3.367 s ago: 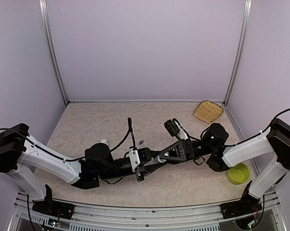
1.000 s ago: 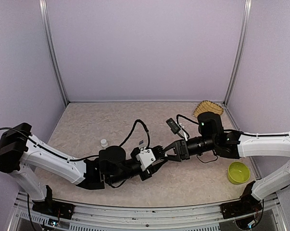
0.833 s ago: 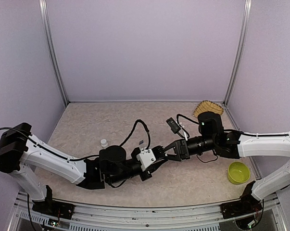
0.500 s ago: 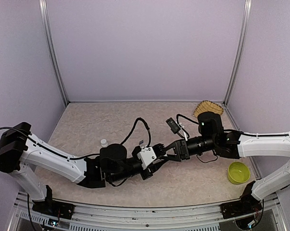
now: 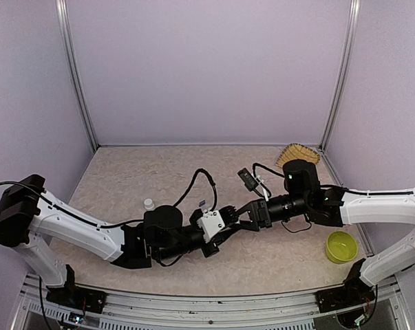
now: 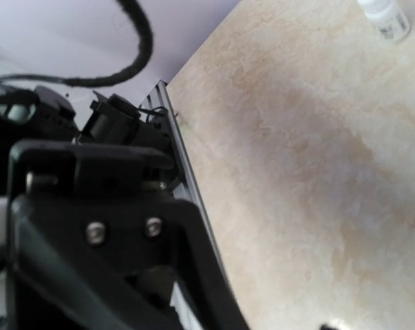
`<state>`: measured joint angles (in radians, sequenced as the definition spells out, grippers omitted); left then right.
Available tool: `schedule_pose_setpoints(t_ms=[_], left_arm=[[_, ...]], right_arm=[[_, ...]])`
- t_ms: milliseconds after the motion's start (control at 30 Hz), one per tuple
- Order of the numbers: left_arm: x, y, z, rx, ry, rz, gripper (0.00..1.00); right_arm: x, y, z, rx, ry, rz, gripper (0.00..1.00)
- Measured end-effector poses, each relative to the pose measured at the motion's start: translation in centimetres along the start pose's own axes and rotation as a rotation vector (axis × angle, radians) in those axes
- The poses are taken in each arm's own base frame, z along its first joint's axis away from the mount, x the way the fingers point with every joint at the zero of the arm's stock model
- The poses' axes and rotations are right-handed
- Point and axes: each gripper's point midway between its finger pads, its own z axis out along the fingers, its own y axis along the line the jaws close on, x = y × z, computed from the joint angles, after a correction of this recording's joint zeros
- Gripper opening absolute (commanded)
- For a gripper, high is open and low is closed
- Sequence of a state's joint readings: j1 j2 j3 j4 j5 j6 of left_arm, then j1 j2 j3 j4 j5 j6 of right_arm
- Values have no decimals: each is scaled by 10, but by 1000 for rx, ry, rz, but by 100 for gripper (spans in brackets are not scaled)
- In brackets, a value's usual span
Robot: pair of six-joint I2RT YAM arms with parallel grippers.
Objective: Sort the pills into containers
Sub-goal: Pass from the right arm to the left, then pass from the left arm to the right
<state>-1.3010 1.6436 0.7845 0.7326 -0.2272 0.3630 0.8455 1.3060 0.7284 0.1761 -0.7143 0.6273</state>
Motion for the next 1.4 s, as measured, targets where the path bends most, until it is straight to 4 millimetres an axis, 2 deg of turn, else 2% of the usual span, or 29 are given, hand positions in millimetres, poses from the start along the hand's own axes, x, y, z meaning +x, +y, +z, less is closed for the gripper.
schedule_pose_setpoints(t_ms=[100, 133, 333, 467, 633, 800, 933, 1100, 1400], left_arm=[[0, 0, 0, 2, -1, -9, 5], [0, 0, 0, 2, -1, -13, 5], [1, 4, -3, 5, -7, -54, 5], [-5, 13, -15, 35, -56, -123, 5], [-26, 24, -41, 112, -199, -205, 6], [-46, 14, -61, 205, -328, -202, 6], [-59, 6, -71, 254, -413, -162, 6], [-74, -2, -79, 281, -513, -100, 6], [-74, -17, -78, 310, -542, -31, 5]], right_arm=[[0, 2, -1, -13, 3, -7, 99], [-1, 2, -2, -20, 1, -11, 100], [-7, 3, -19, -74, -47, -33, 100], [-6, 2, -33, -117, -90, -59, 100], [1, 21, -44, -218, -119, -149, 100], [-5, 43, -51, -330, -152, -210, 99], [-8, 54, -48, -407, -154, -190, 96], [2, 63, -34, -482, -109, -133, 93], [2, 92, -19, -606, -77, -108, 87]])
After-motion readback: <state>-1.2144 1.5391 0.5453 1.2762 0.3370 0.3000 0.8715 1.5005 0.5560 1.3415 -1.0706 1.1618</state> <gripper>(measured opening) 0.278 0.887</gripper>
